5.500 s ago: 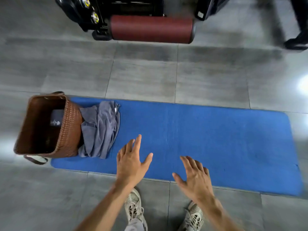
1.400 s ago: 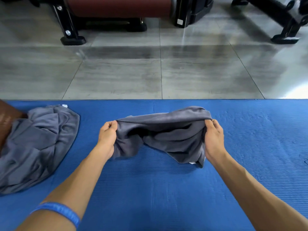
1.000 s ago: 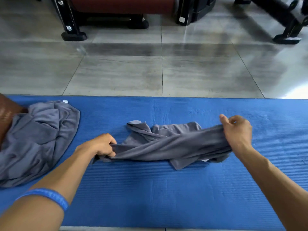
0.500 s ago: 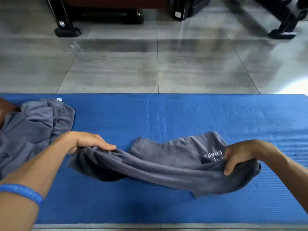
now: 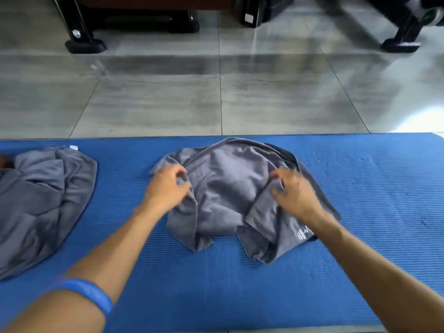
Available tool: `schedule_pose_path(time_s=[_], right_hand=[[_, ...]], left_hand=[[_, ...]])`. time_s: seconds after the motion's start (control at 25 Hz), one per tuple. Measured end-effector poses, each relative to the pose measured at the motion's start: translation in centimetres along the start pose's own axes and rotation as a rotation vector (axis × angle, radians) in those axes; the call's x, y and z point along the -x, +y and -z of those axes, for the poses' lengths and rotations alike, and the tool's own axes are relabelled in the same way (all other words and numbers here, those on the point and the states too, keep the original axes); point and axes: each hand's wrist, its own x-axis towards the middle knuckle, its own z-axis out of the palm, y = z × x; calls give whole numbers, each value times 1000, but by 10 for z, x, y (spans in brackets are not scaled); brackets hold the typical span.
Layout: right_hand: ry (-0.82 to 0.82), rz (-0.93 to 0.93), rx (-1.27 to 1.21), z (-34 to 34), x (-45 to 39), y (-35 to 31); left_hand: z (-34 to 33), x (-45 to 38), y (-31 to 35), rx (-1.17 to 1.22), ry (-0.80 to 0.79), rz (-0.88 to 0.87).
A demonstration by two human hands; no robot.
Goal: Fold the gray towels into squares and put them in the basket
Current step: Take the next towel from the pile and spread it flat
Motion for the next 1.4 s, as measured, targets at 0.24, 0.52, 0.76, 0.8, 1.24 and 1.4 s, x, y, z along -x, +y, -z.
schedule_pose_path(time_s=[0.24,0.52,0.76,0.8,1.24,1.4], right_hand=[[-323,-142,216,-80,106,7],[-249,-274,250,-63,96,31],[-13,-483,603,-17,115,117],[31,-515,590,-14,117,120],[23,-373,-304,-20,92,58],[51,-156,-217,24,66,46]], left_hand=[[-114,89,5,-515,-464,-293],[-94,69,-19,-744,-322,-111],[-36,58,-84,-940,-284,186],[-36,60,-82,-950,-280,133],[-113,92,29,-580,-363,-131],[-50,43,31,-417,-172,-31]])
